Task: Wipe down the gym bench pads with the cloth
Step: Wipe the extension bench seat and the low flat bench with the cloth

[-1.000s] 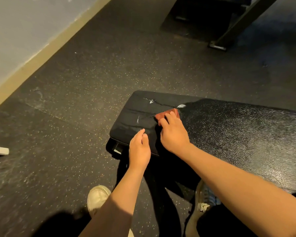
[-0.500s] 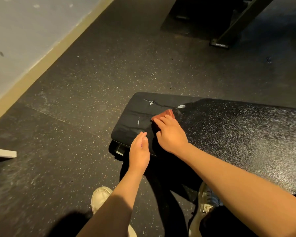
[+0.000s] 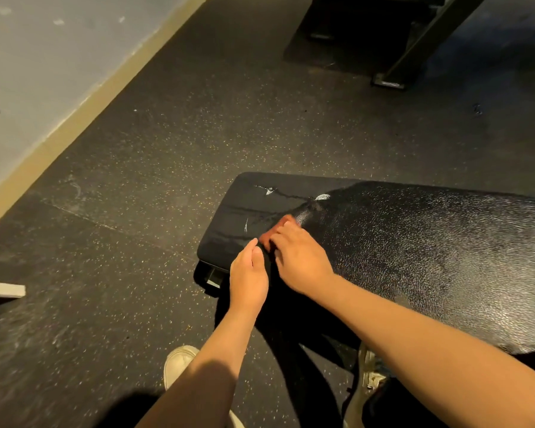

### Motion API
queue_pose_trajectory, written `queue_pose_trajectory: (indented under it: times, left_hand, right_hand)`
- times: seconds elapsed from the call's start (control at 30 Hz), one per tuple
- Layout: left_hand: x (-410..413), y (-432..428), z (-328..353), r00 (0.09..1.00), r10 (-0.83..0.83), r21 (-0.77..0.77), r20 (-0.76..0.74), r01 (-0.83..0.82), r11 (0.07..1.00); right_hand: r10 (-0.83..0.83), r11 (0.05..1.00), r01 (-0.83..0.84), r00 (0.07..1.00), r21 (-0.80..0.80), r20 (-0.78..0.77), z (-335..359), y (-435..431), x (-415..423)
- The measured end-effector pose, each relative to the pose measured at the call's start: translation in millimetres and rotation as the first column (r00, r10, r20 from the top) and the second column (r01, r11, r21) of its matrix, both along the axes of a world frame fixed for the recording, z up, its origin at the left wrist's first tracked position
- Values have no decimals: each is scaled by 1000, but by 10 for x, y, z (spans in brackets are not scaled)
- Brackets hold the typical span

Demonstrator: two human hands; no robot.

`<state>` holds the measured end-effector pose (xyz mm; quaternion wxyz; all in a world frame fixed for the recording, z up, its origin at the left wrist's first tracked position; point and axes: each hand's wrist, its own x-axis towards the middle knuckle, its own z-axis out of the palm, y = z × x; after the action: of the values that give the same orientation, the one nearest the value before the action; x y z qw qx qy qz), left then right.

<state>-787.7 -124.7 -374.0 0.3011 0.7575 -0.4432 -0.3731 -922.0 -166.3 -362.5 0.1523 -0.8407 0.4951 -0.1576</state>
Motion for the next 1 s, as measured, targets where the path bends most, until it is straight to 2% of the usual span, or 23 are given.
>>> queue_pose_trajectory:
  times: [0.07,0.13,0.23,0.3,0.37,0.5,0.57,0.67,0.73,0.8,0.9,1.0]
  left_hand:
    - [-8,-56,10,1000,15,11,24,-15,1000]
    - [-20,-63,13,999,7,12,32,-7,1000]
    - [-38,49,10,999,-47,-22,16,47,999]
    - [-35,127,-9,995,-92,-15,26,92,996]
    - [-41,109,-13,989,-120,-4,83,121,993]
    - [-112,-84,78,968,-120,10,222,121,993]
    - [-154,-151,102,959,-157,22,235,156,988]
    - [-214,-150,80,937,-212,44,277,208,977]
    - [-234,-137,61,933,-207,58,294,199,978]
    - [-250,-180,74,943,-180,57,281,171,984]
    - [-283,-288,139,964,-137,62,227,126,990]
    - [-327,-305,167,955,-184,36,231,181,983]
  right_hand:
    - [147,989,-148,989,29,26,11,140,13]
    - [160,987,-160,987,32,-16,47,61,-105]
    - [-99,995,100,992,4,-76,120,-274,-318]
    - [-248,969,246,967,-32,-60,140,-392,-369]
    - [-199,976,194,979,-94,-41,107,-339,-282]
    - [99,993,-102,994,-65,-41,-4,-109,-160]
    - [67,994,-74,993,-80,-96,-19,-255,-293]
    - [-161,985,147,971,-89,-174,41,-574,-492]
    - [-234,970,218,958,-107,-165,80,-582,-430]
    - [-187,980,176,976,-94,-115,92,-405,-263]
    - [-5,999,1,996,-48,-85,16,-152,-180]
    - [-27,999,22,994,-49,-105,31,-296,-342]
